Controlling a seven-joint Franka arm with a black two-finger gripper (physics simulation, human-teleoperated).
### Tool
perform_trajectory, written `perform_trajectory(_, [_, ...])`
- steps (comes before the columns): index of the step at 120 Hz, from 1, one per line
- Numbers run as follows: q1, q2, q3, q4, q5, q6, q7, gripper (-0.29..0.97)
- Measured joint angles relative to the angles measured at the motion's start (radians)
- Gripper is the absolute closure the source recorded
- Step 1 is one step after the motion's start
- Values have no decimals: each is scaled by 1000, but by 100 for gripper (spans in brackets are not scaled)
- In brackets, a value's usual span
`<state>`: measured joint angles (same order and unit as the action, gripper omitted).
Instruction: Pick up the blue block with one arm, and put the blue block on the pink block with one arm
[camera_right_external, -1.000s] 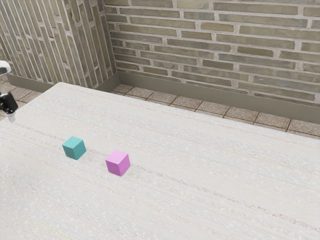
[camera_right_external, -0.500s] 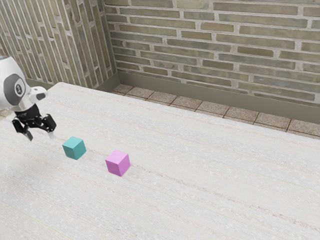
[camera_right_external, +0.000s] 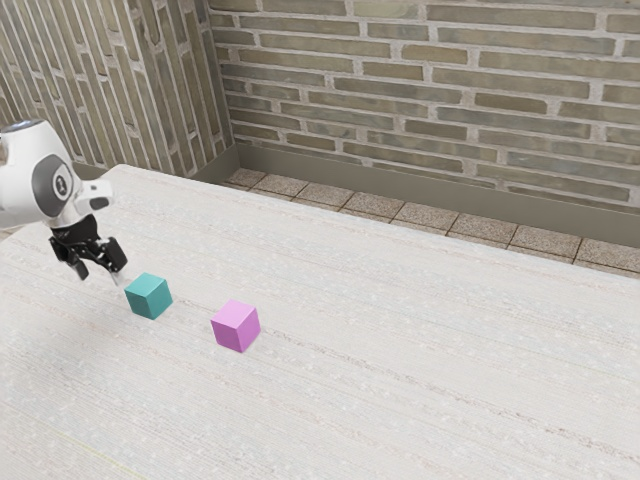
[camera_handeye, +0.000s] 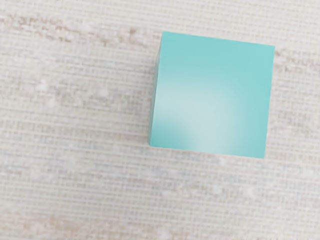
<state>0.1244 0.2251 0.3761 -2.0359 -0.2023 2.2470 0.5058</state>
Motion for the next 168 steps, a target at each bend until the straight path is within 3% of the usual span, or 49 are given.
perform_trajectory(41, [0, 121, -73, 70, -21, 8, 117, 0])
perform_trajectory(168, [1, 162, -52, 139, -4, -29, 214, 0])
